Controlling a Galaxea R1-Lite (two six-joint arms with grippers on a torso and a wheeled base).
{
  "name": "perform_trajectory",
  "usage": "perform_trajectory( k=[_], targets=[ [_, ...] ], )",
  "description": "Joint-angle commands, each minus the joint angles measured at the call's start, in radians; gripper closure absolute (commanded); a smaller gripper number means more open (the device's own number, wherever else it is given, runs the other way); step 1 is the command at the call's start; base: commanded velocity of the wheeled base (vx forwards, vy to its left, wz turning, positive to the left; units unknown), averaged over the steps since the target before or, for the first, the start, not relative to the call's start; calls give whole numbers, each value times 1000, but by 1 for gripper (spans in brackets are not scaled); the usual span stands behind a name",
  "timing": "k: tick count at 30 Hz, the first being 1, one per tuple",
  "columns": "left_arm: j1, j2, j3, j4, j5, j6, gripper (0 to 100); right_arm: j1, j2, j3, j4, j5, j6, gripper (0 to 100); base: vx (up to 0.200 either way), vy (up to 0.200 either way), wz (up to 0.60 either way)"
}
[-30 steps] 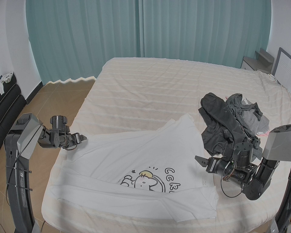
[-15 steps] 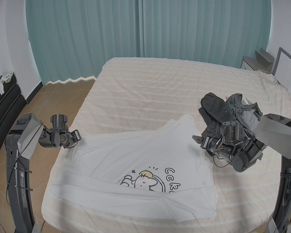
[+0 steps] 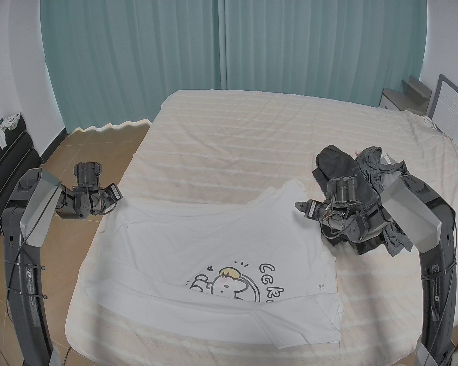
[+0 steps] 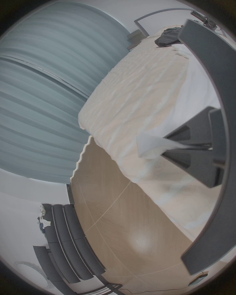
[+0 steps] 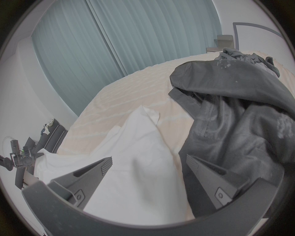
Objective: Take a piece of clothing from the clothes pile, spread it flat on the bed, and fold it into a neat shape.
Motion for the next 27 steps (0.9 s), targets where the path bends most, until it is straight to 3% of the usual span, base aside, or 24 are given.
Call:
perform_trajectory(
  k=[1, 9, 20, 21, 27],
  targets=[
    [-1, -12, -48, -2, 28, -2, 100, -14, 123, -166, 88, -21, 4, 0, 0, 0, 0],
    [1, 18, -82, -2, 62, -2, 100, -7, 188, -290, 147, -18, 7, 0, 0, 0, 0],
    [-1, 20, -79, 1, 62, 0, 100, 15, 224, -470, 265, -14, 90, 0, 0, 0, 0],
    [-1, 20, -79, 1, 62, 0, 100, 15, 224, -479, 265, -15, 99, 100, 0, 0, 0],
    [-4, 20, -76, 7, 62, 0, 100, 7, 224, -485, 294, -15, 110, 100, 0, 0, 0]
  ],
)
